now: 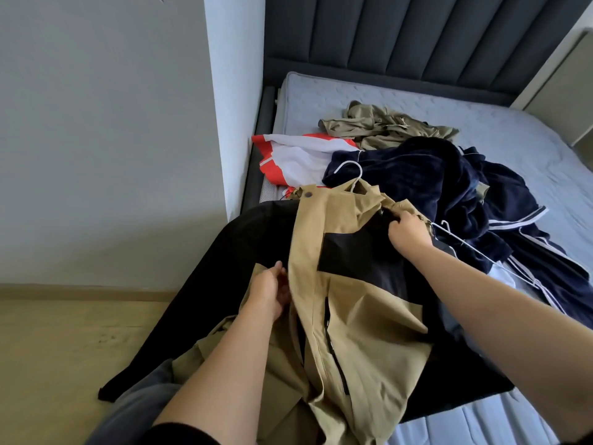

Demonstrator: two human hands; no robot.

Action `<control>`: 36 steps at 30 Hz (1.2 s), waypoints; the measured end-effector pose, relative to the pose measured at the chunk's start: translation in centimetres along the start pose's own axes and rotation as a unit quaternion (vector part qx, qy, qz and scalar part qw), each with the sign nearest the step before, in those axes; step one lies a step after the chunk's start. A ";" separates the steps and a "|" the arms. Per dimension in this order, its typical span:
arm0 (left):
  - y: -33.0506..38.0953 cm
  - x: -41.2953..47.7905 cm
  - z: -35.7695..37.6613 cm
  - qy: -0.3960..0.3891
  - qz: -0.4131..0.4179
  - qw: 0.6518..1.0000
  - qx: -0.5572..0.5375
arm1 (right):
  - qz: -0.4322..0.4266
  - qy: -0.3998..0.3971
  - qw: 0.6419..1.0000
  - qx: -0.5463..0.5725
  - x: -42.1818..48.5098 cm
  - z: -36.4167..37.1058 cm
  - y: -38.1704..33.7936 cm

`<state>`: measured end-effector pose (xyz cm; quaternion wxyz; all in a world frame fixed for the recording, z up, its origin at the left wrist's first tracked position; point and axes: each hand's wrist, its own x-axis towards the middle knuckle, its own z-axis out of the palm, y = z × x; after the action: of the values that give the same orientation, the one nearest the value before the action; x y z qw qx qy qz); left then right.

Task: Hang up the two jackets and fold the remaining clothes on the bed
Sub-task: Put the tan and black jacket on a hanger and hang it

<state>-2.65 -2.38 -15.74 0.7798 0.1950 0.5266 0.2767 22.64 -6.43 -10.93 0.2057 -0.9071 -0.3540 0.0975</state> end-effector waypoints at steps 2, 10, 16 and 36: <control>-0.2 0.1 0.2 -0.002 -0.001 1.000 0.008 | 0.044 -0.050 0.997 -0.031 0.3 0.2 0.1; 0.1 0.3 0.5 -0.058 0.145 0.982 0.109 | 0.076 -0.097 0.990 0.073 1.1 1.7 -1.1; -0.2 0.8 0.4 -0.063 0.225 0.956 0.176 | 0.048 -0.142 0.983 0.110 0.8 1.2 -2.8; 3.4 -6.7 1.3 0.067 0.297 0.921 0.244 | -0.202 0.111 0.972 0.040 -8.5 -6.1 -13.5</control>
<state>-4.12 -4.05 -8.47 0.5529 0.5078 0.5464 0.3713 10.25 -5.13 0.74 0.2956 -0.8129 -0.5008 -0.0334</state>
